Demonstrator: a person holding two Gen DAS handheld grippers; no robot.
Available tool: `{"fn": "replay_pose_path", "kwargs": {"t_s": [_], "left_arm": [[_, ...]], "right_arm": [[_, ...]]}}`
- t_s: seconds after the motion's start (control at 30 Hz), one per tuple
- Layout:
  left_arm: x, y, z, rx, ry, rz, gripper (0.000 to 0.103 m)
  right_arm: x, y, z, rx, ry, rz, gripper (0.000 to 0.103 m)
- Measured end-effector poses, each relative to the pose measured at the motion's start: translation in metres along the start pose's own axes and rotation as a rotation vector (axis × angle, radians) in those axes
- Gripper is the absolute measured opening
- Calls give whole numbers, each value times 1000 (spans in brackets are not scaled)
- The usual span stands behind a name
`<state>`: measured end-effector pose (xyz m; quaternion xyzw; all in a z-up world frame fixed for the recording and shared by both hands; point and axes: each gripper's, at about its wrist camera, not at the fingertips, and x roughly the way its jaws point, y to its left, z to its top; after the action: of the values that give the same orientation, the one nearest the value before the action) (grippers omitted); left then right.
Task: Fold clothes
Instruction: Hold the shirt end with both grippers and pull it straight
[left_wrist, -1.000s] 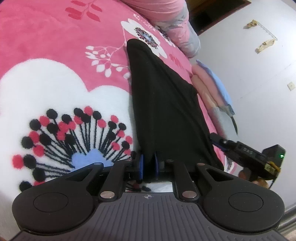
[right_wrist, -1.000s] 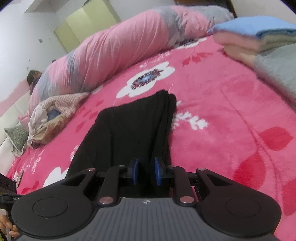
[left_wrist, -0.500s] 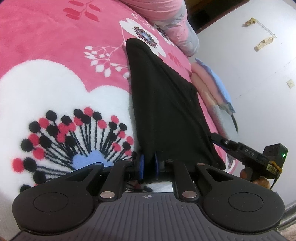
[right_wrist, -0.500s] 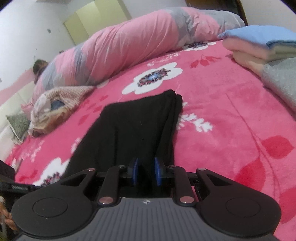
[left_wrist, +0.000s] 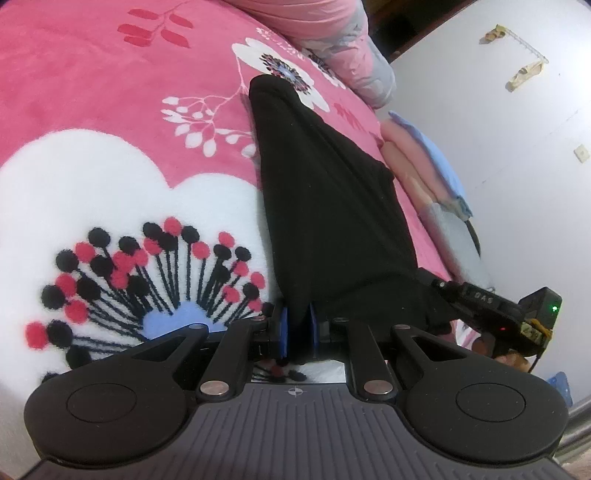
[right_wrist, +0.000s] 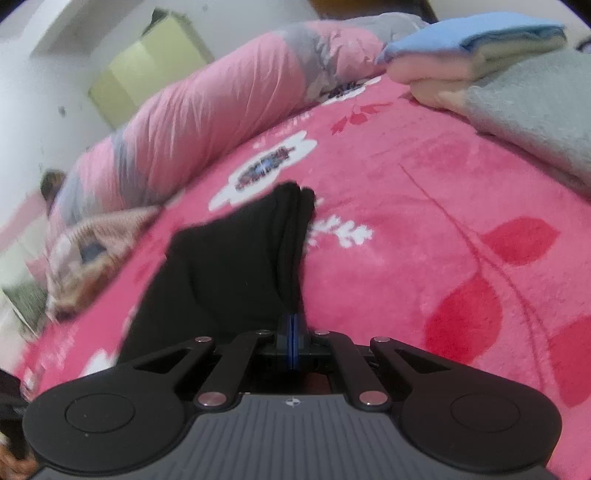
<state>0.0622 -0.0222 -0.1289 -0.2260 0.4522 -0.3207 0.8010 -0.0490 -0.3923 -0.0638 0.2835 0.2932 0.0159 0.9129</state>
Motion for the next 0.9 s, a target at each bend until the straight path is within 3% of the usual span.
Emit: {"fn": "replay_pose_path", "kwargs": {"t_s": [0.17, 0.27, 0.33, 0.4, 0.43, 0.53, 0.57, 0.67, 0.9], "left_arm": [[1, 0, 0, 3, 0, 1, 13], [1, 0, 0, -1, -1, 0, 13], [0, 0, -1, -7, -3, 0, 13], [0, 0, -1, -14, -6, 0, 13], [0, 1, -2, -18, -8, 0, 13], [-1, 1, -2, -22, -11, 1, 13], [-1, 1, -2, -21, -11, 1, 13], [-1, 1, -2, -16, -11, 1, 13], [-1, 1, -2, -5, -13, -3, 13]], "right_arm": [[-34, -8, 5, 57, -42, 42, 2], [-50, 2, 1, 15, -41, 53, 4], [-55, 12, -6, -23, -25, 65, 10], [-52, 19, -13, -55, -4, 66, 24], [-50, 22, -17, -69, 8, 65, 24], [-45, 27, -27, -104, 20, 36, 16], [-45, 28, -30, -116, 15, 20, 2], [-54, 21, -33, -67, -29, 16, 1], [-52, -4, -41, 52, -29, 20, 1]]}}
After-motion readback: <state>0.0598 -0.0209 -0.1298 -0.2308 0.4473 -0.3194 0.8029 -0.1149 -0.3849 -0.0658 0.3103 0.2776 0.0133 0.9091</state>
